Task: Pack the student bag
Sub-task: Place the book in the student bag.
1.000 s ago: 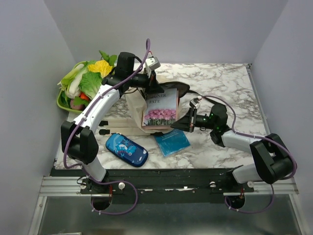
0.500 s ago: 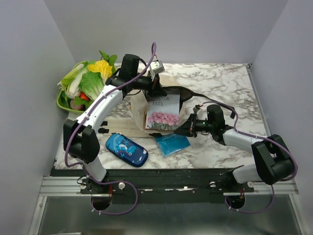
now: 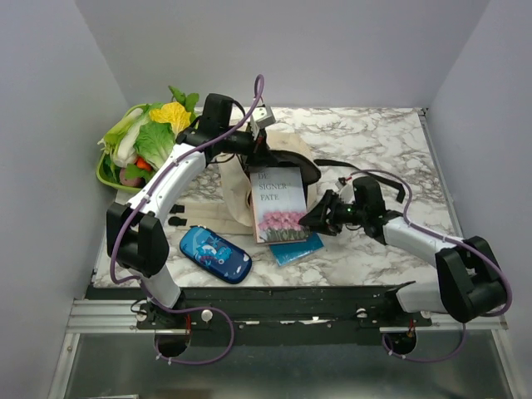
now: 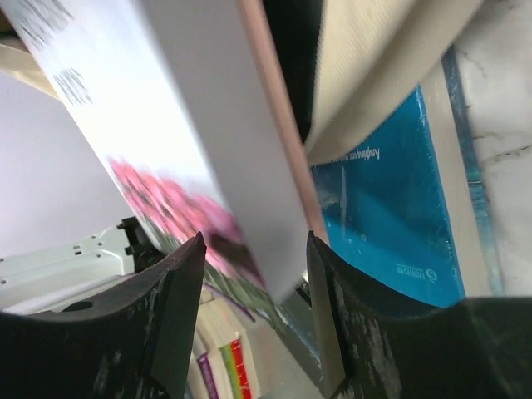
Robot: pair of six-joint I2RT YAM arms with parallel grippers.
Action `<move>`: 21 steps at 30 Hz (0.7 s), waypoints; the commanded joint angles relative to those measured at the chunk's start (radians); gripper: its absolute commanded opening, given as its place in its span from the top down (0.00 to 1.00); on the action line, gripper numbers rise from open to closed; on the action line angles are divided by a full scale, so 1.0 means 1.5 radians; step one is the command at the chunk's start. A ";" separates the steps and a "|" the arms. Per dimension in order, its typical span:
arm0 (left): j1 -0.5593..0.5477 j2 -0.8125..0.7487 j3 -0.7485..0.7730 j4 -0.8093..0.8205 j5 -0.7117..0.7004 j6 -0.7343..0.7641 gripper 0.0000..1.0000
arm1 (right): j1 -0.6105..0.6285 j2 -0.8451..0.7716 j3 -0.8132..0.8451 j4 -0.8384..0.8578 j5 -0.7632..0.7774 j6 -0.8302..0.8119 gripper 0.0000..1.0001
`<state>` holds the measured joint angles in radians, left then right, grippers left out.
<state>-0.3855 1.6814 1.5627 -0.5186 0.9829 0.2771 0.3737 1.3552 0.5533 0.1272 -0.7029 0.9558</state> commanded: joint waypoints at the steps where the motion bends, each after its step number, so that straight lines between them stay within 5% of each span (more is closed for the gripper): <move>1: -0.002 -0.017 -0.002 0.001 0.033 0.013 0.98 | -0.004 -0.048 0.017 -0.072 0.087 -0.067 0.38; 7: -0.001 -0.019 -0.006 0.012 0.033 -0.001 0.98 | -0.005 -0.082 -0.007 -0.012 0.157 -0.087 0.34; 21: -0.014 -0.041 -0.106 0.002 0.027 0.043 0.96 | -0.003 0.056 -0.031 0.008 0.137 -0.073 0.34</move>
<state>-0.3855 1.6672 1.4647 -0.5121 0.9825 0.2836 0.3710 1.3514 0.5411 0.1257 -0.5026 0.8352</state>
